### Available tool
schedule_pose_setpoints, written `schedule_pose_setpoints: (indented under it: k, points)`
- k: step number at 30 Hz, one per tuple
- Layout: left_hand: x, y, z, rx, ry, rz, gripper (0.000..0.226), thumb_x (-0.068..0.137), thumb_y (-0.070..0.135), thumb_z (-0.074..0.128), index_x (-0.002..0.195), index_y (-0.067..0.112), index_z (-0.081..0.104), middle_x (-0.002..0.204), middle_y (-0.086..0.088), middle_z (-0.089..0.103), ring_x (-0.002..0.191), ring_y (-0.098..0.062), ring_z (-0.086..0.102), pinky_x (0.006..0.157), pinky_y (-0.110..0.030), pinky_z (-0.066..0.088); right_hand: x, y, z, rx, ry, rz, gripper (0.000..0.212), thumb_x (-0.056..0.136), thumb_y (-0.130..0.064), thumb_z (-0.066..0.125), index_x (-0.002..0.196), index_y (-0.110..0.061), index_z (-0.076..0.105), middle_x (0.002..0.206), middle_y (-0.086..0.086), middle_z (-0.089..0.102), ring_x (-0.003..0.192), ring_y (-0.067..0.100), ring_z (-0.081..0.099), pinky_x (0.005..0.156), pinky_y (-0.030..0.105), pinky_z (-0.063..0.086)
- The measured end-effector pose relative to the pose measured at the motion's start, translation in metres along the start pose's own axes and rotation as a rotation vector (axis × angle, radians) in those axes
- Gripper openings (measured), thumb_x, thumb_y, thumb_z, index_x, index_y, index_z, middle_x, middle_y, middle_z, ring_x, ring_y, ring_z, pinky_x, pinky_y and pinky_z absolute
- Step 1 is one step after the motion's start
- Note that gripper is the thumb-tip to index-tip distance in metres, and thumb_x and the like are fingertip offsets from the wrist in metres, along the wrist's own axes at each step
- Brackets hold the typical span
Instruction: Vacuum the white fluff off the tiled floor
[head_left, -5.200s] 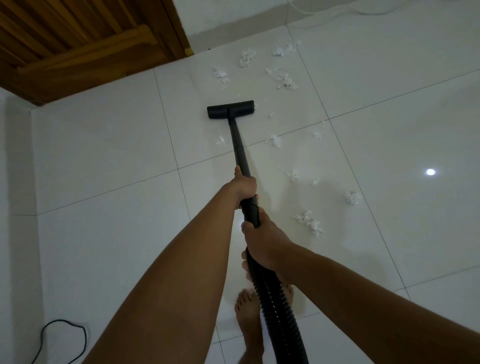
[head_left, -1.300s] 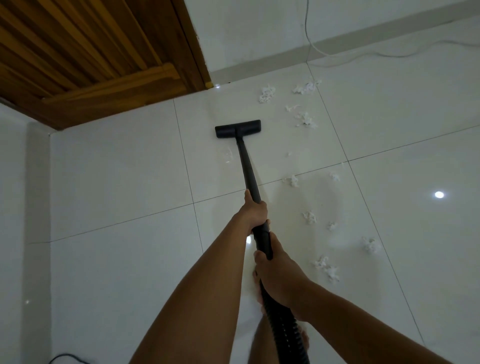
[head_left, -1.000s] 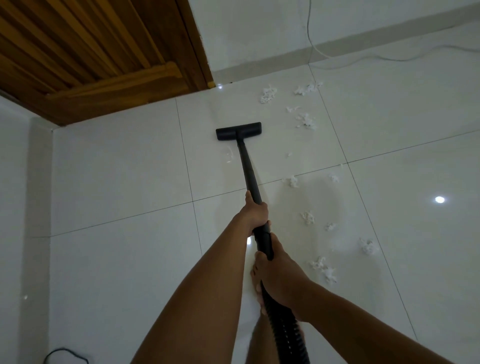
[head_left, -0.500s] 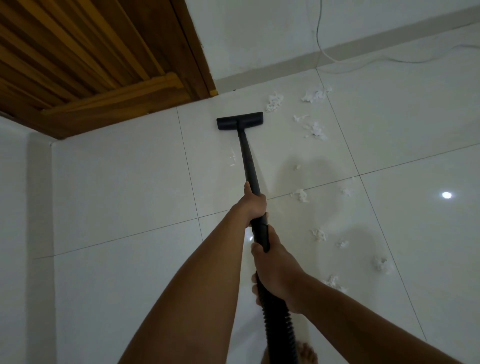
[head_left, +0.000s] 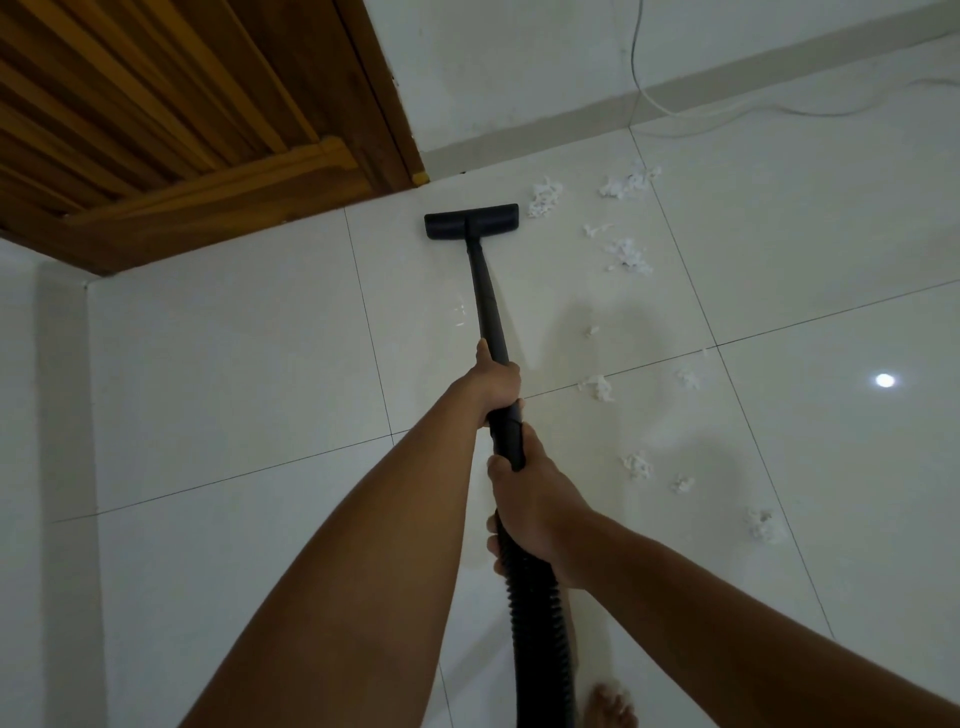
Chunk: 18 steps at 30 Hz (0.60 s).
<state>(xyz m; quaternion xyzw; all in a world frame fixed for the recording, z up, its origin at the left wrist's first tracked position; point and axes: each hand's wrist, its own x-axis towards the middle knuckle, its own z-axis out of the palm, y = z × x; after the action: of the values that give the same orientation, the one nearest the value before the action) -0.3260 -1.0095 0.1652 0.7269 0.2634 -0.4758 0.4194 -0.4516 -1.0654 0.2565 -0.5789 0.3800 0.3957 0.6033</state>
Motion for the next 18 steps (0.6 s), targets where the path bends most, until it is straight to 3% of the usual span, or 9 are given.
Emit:
schedule_pose_setpoints:
  k: [6,12,18]
  points:
    - [-0.025,-0.026,0.020,-0.015,-0.011,-0.023,0.071,0.107,0.021,0.035,0.159,0.041,-0.008,0.108,-0.010,0.056,0.070,-0.014,0.056,0.068,-0.031,0.055,-0.030,0.028,-0.004,0.043,-0.010,0.035,0.044,0.106,-0.027,0.041,0.145,-0.045,0.032,0.082,0.013,0.057,0.052,0.019,0.057,0.044,0.027,0.052]
    - [-0.068,-0.067,0.053,-0.033,-0.030,-0.040,0.070,0.107,0.021,0.036,0.160,0.040,-0.006,0.099,-0.010,0.059,0.070,-0.015,0.058,0.076,-0.032,0.057,-0.075,0.074,-0.012,0.066,-0.025,0.063,0.045,0.107,-0.027,0.041,0.147,-0.044,0.031,0.077,0.012,0.056,0.048,0.018,0.056,0.043,0.026,0.051]
    - [-0.124,-0.121,0.090,-0.035,-0.056,-0.064,0.073,0.106,0.019,0.036,0.160,0.039,-0.007,0.101,-0.012,0.061,0.069,-0.013,0.058,0.060,-0.028,0.054,-0.127,0.135,-0.018,0.025,-0.009,0.035,0.045,0.107,-0.022,0.041,0.148,-0.039,0.034,0.073,0.013,0.058,0.038,0.016,0.056,0.039,0.023,0.049]
